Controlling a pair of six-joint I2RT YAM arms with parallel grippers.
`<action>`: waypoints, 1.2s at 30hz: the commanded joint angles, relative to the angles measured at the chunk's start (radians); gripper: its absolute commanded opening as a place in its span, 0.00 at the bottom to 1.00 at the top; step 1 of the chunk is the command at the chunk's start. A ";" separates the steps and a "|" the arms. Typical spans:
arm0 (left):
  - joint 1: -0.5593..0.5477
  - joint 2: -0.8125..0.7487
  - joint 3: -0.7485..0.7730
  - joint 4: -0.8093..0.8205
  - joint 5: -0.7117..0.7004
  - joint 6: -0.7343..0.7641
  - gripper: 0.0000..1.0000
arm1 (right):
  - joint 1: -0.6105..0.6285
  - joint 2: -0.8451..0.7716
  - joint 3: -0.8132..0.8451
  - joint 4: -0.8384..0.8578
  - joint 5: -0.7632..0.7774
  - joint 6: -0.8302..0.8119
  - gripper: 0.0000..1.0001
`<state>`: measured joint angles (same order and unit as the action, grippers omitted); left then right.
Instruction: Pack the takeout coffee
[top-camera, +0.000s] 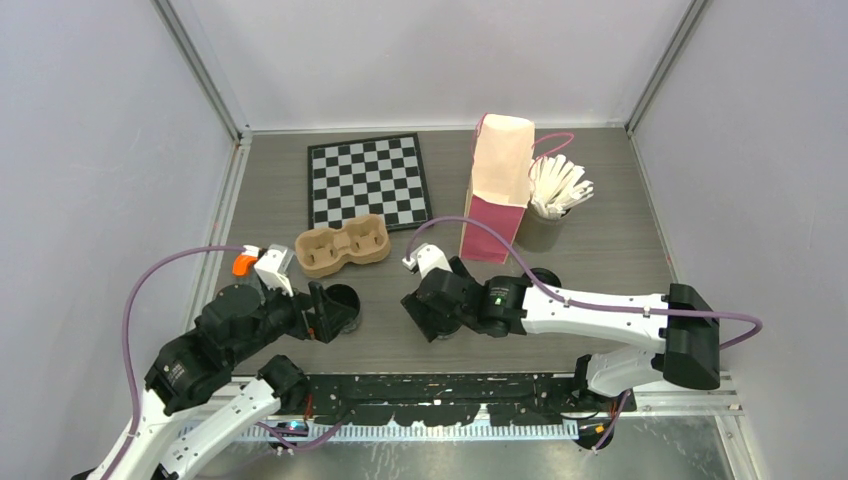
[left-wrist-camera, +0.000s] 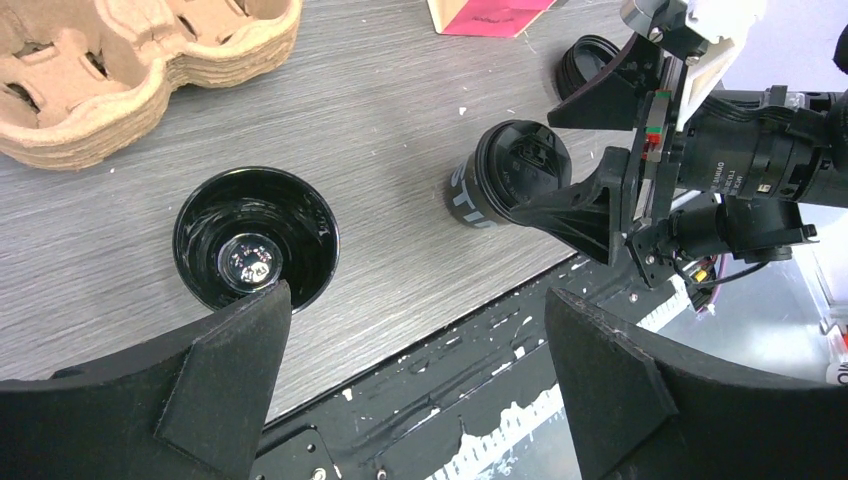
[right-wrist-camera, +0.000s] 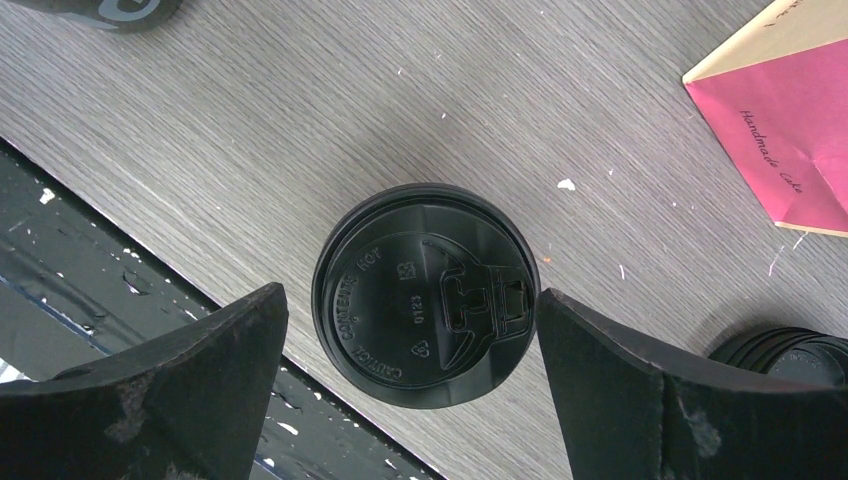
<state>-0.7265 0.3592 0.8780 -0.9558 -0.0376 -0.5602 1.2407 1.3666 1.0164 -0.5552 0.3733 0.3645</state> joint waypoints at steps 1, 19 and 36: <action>-0.004 -0.013 -0.004 0.005 -0.021 0.004 1.00 | 0.004 -0.001 -0.012 0.031 0.019 -0.006 0.98; -0.004 -0.025 -0.005 0.003 -0.027 0.003 1.00 | -0.006 0.008 -0.055 0.042 0.009 0.035 0.88; -0.005 -0.040 -0.012 0.009 -0.030 0.005 1.00 | -0.089 -0.173 -0.127 -0.217 0.154 0.305 0.86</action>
<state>-0.7265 0.3332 0.8654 -0.9615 -0.0528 -0.5636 1.1893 1.2602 0.9131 -0.6674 0.4507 0.5575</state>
